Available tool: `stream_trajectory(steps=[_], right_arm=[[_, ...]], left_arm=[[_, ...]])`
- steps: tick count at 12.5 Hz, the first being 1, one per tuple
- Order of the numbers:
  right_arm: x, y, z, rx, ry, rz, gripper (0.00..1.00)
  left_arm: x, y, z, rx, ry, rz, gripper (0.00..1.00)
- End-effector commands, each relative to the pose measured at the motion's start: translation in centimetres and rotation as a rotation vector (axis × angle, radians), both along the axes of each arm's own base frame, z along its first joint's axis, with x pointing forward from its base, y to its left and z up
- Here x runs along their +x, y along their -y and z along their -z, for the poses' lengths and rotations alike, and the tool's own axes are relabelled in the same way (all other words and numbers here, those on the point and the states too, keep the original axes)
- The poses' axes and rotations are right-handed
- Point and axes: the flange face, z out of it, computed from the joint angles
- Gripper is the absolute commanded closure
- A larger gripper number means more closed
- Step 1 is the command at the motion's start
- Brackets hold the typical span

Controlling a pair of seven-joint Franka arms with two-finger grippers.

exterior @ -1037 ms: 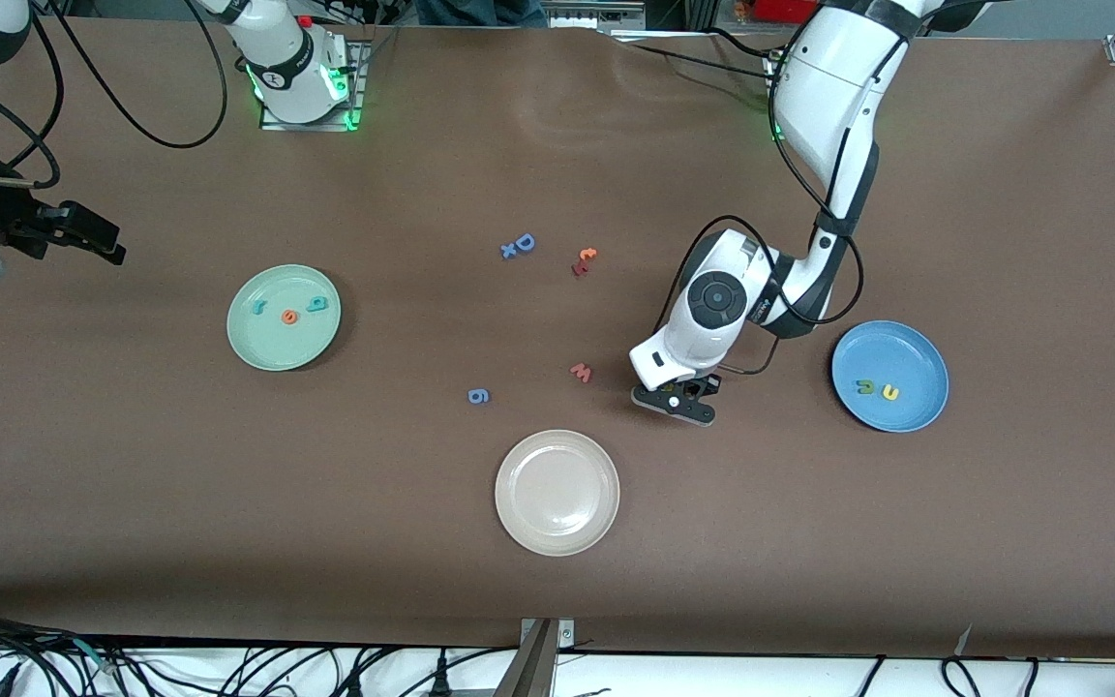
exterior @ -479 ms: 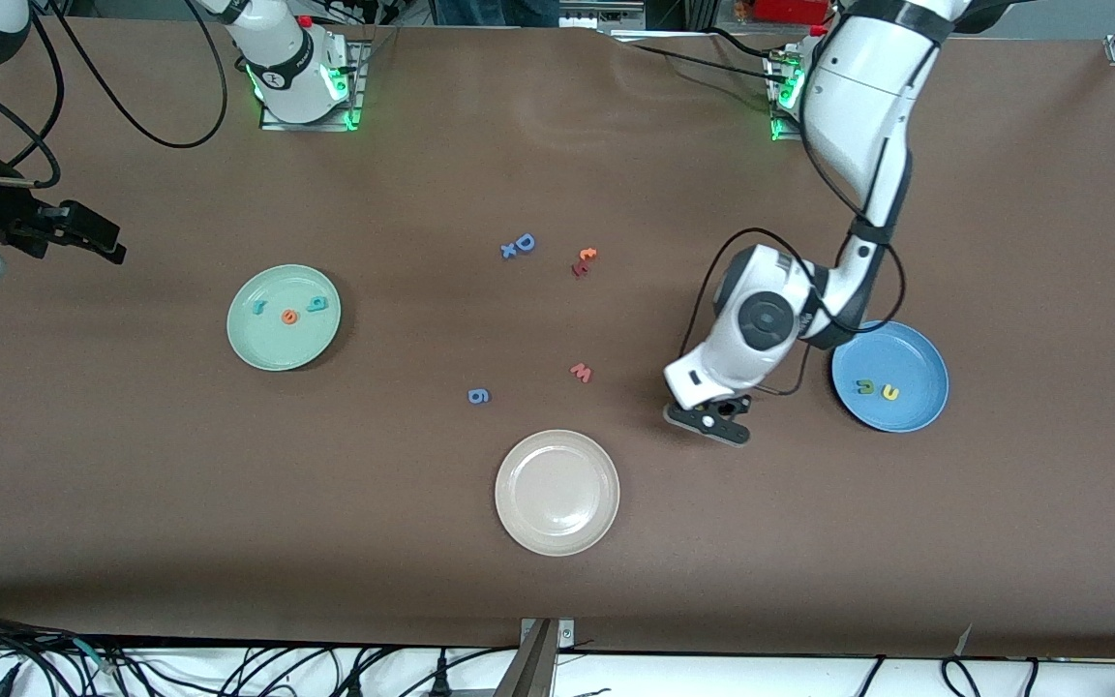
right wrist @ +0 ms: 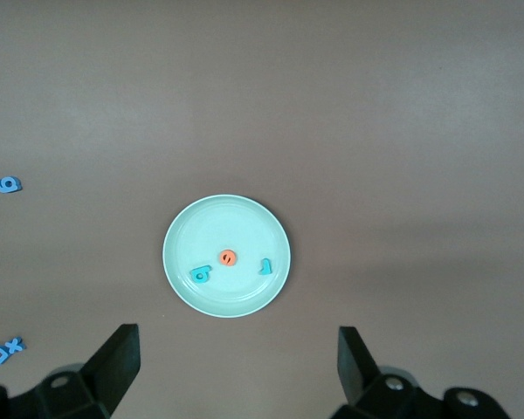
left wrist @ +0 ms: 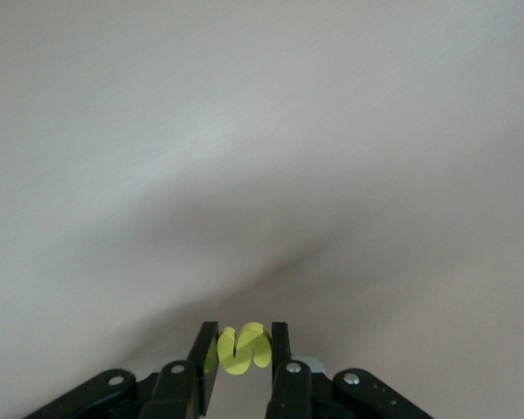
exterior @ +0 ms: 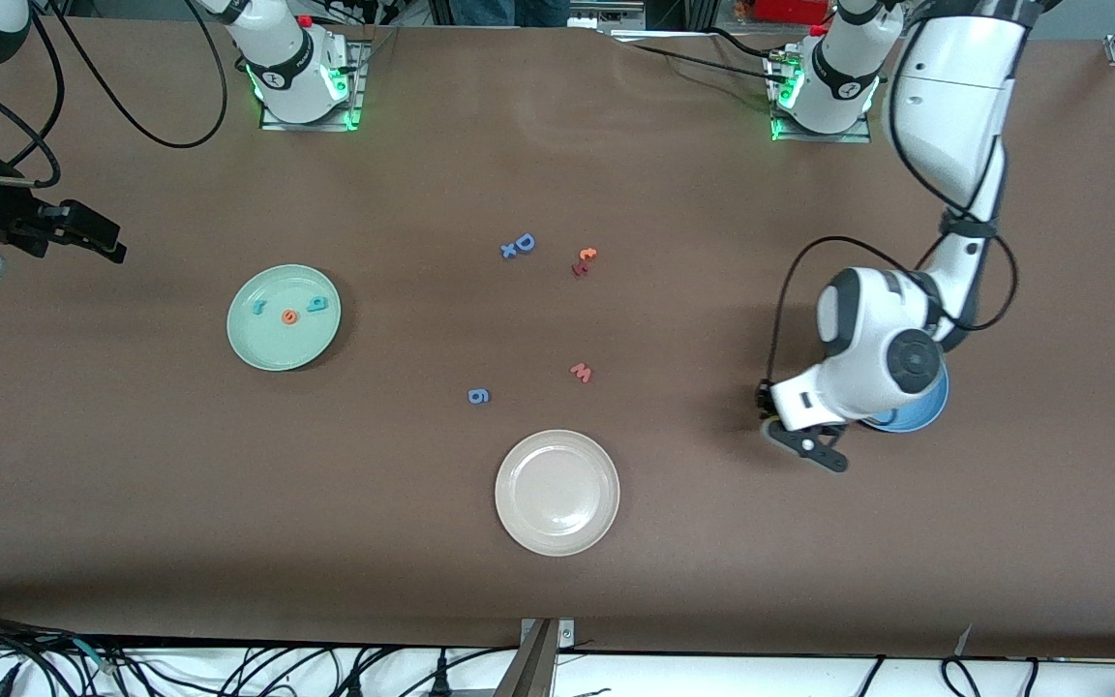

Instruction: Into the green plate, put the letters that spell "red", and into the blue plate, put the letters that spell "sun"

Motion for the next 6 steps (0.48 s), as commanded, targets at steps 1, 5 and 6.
stream_trajectory(steps=[1,5,6], right_arm=[[-0.4,0.1,-0.5,0.016,-0.003,0.015,0.00],[-0.4,0.1,-0.5,0.016,-0.003,0.015,0.00],[-0.4,0.1,-0.5,0.016,-0.003,0.015,0.00]], left_arm=[[0.5,-4.6,-2.7,0.004,-0.035,0.079,0.91],[0.1,-10.9,-2.6,0.012,-0.051,0.213,0.89],[0.0,-12.3,-2.3,0.037,-0.061,0.243,0.88]])
